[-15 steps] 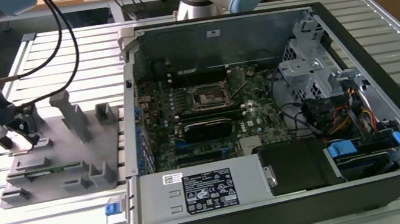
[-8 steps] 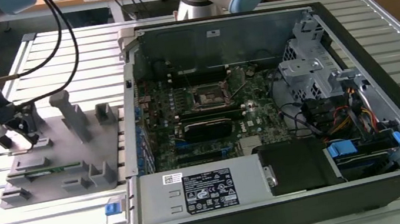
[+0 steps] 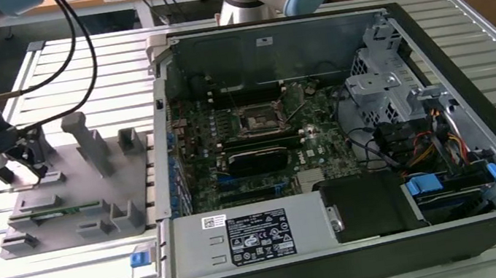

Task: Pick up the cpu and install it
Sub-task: 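Pick up the cpu and move it towards the insertion slot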

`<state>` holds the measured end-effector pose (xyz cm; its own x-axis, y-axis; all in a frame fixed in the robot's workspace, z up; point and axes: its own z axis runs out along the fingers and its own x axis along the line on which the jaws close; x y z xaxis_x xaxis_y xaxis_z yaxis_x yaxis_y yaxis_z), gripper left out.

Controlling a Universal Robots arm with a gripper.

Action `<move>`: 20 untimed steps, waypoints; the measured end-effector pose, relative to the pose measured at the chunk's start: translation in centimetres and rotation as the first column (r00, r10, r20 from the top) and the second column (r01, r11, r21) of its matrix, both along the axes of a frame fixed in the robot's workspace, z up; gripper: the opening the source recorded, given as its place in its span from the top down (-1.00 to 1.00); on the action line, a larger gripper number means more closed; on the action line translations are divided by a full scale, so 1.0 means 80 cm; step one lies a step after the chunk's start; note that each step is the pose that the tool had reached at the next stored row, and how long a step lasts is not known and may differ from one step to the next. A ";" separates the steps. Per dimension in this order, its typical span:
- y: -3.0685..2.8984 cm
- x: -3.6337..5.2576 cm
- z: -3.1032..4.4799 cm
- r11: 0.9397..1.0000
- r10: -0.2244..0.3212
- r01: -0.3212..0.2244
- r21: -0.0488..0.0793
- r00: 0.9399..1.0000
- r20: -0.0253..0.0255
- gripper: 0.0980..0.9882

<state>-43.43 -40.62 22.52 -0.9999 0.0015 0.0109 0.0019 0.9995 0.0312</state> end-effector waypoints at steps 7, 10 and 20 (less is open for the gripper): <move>0.0003 0.000 0.0029 1.000 0.000 0.000 0.000 1.000 0.000 0.02; 0.0005 0.000 0.0040 1.000 0.000 0.000 0.000 1.000 0.000 0.02; 0.0010 0.000 0.0080 1.000 0.000 0.000 0.000 1.000 0.000 0.02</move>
